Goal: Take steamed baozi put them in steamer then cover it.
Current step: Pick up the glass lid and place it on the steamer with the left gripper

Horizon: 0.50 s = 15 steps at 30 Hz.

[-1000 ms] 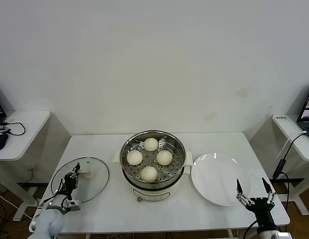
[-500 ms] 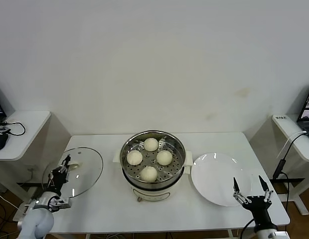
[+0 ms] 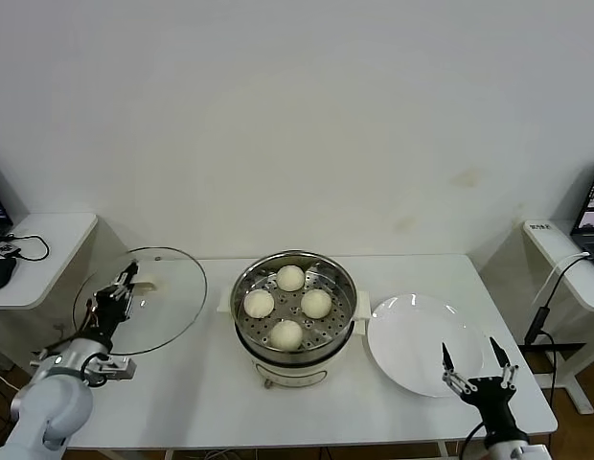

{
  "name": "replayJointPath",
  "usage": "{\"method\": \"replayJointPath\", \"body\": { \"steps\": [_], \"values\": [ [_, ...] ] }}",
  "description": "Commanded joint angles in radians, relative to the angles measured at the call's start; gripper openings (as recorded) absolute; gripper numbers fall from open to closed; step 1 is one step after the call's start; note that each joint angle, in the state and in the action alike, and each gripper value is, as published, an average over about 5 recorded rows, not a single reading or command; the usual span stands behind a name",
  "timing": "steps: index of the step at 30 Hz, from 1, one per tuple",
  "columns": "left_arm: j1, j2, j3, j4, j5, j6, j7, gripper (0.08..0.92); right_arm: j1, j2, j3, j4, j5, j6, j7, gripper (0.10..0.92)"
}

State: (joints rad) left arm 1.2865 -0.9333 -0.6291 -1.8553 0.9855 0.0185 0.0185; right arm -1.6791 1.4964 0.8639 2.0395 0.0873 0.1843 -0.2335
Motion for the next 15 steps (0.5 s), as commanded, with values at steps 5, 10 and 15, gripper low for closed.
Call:
{"method": "replayJointPath", "body": {
  "steps": [5,10,15],
  "values": [
    [-0.097,0.028,0.271,-0.253,0.011,0.243,0.238,0.145,0.011,0.013,-0.015,-0.017,-0.135,0.009,0.01,0.823],
    [-0.16,-0.057,0.393,-0.235,0.085,0.301,0.284,0.145,0.02,0.015,-0.02,-0.036,-0.176,0.006,0.025,0.823],
    [-0.205,-0.163,0.451,-0.217,0.197,0.344,0.323,0.145,0.038,0.013,-0.043,-0.056,-0.195,-0.005,0.025,0.823]
  ]
}}
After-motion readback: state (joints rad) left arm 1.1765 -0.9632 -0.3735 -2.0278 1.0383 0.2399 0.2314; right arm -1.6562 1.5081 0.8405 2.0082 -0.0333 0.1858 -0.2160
